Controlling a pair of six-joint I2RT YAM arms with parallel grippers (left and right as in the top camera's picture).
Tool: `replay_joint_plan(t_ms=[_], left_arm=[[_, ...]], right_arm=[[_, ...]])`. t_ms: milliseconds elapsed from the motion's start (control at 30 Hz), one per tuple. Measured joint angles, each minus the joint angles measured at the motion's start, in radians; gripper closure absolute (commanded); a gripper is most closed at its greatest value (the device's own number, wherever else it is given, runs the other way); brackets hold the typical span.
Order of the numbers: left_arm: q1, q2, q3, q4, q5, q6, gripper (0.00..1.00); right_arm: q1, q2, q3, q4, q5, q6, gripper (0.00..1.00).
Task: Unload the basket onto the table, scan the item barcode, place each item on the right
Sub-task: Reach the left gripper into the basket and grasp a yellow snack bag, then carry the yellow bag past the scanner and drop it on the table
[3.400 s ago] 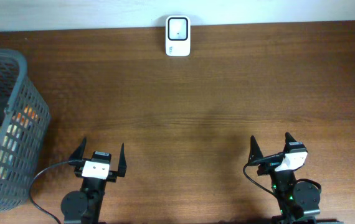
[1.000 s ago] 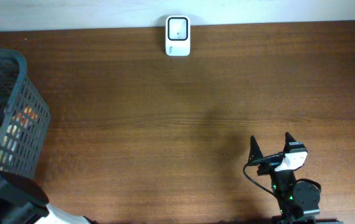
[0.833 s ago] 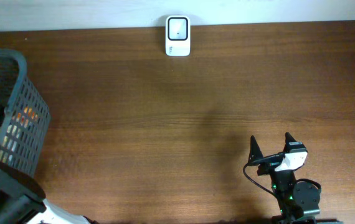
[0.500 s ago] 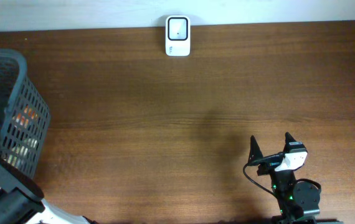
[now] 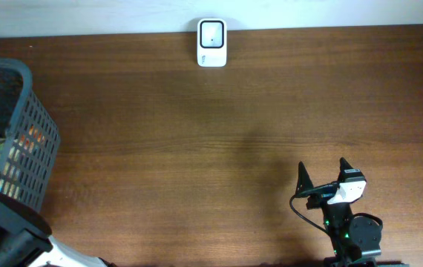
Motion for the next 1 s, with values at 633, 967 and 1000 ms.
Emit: replay_joint_plan(t_ms=[633,967,1000], left_arm=[[-0.459,-0.321,0.575,-0.187,0.000,-0.056,1.00],[-1.142,-0.048,0.272,-0.258,0.004,-0.048,1.00],[-1.176,-0.003,0.253,-0.258,0.004,-0.040,1.00]], right_arm=[[0.000,0.000,0.000,0.000,0.000,0.000,0.01],[0.000,0.000,0.000,0.000,0.000,0.000,0.01],[0.000,0.000,0.000,0.000,0.000,0.000,0.01]])
